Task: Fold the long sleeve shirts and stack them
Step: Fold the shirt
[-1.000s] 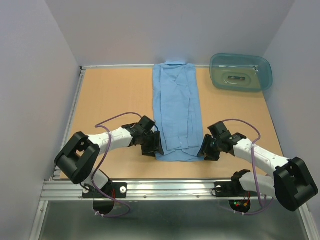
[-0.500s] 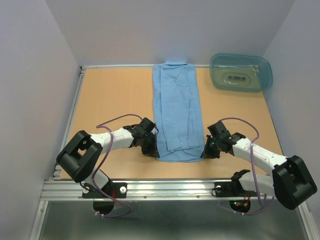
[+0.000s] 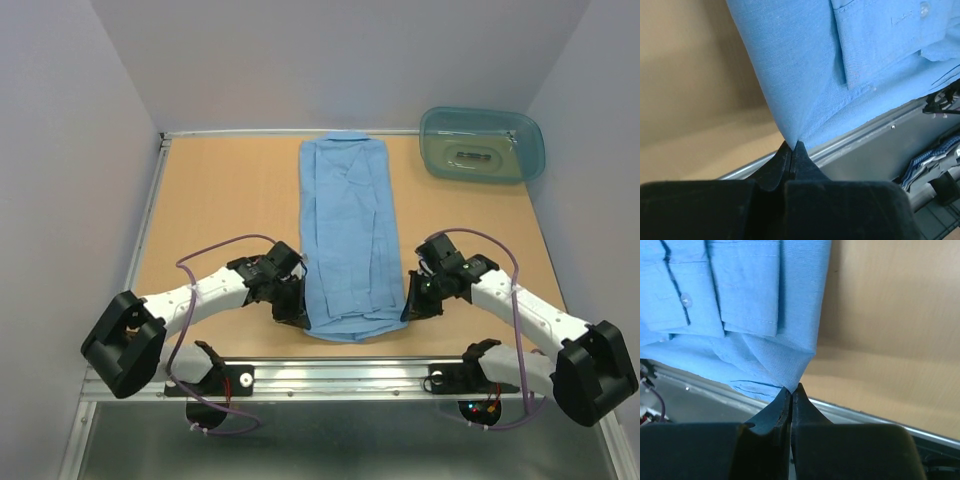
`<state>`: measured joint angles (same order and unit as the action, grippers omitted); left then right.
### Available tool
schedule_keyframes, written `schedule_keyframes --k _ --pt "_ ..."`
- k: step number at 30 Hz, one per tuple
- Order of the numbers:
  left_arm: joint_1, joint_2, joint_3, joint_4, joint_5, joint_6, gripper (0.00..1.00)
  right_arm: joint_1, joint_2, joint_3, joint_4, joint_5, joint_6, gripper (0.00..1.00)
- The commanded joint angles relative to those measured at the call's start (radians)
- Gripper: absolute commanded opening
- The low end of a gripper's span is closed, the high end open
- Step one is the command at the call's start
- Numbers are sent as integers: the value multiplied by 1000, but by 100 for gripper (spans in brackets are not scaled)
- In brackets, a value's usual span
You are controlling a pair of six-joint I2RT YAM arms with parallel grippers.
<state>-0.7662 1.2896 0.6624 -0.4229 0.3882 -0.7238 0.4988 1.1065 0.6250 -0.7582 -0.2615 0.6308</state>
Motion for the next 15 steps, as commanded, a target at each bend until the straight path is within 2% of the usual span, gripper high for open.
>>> schedule_keyframes --k 1,5,8,15 --pt "-2 -73 31 -157 3 9 0 4 -11 117 -127 -15 -62 1" --pt "18 -35 158 -197 -44 43 0 3 59 266 -181 63 -101 1" --pt "76 42 290 -203 -61 105 0 1 148 457 -222 146 -155 1" --pt "232 158 459 -102 14 142 0 -28 356 679 -191 212 -213 1"
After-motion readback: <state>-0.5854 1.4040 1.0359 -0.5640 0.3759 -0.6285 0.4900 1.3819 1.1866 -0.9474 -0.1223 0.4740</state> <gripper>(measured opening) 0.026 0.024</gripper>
